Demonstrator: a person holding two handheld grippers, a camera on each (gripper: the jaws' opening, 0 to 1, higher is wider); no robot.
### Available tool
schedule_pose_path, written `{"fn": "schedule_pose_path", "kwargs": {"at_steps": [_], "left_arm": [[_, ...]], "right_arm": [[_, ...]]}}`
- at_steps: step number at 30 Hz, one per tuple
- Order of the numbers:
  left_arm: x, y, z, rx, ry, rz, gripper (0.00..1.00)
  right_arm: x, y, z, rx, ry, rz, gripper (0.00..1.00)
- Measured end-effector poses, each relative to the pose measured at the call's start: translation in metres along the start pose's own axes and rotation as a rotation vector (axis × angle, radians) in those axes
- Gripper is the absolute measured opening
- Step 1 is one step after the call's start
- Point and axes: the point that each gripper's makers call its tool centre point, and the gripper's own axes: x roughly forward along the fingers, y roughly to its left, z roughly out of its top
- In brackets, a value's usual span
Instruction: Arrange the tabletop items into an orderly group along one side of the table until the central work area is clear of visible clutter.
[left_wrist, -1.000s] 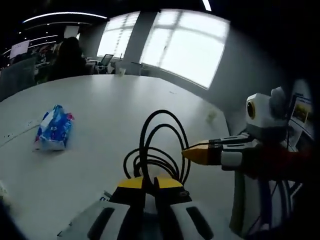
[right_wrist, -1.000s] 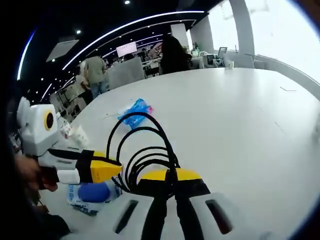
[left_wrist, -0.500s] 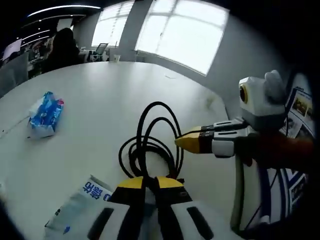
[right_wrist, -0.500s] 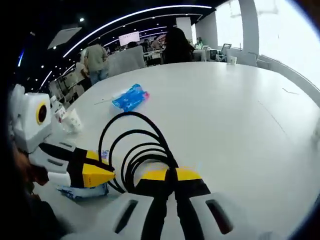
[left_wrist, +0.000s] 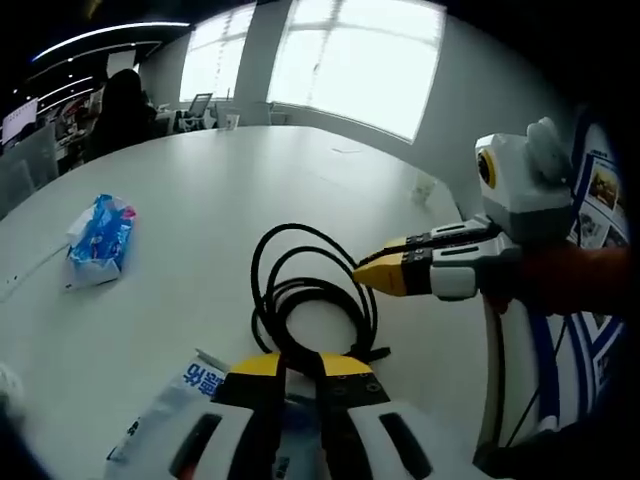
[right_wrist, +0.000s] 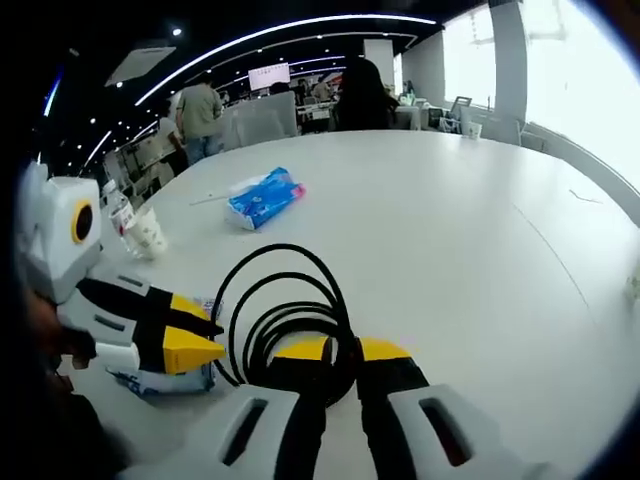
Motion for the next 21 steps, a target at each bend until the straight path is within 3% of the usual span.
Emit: {"fn": "schedule_pose_path", "kwargs": {"at_steps": [8, 12, 17, 21], "left_arm": [[-0.011, 0.004, 0.012, -0.015, -0.061, -0.003, 0.19], [-0.016, 0.001, 0.021, -0.036, -0.099, -0.029, 0.26], [-0.023, 0.004, 0.022, -0.008, -0.103, -0.020, 0.29], [-0.040, 0.014, 0.018, -0.044, -0.100, -0.005, 0.35]], "right_arm": [[-0.007, 0.014, 0.015, 0.051, -0.061, 0.053, 0.29], [-0.009, 0.020, 0.018, 0.022, -0.079, 0.070, 0.35], [-0.016, 0.034, 0.024, 0.021, -0.096, 0.111, 0.47], [-0.022, 0.046, 0.028, -0.036, -0.099, 0.144, 0.52]]}}
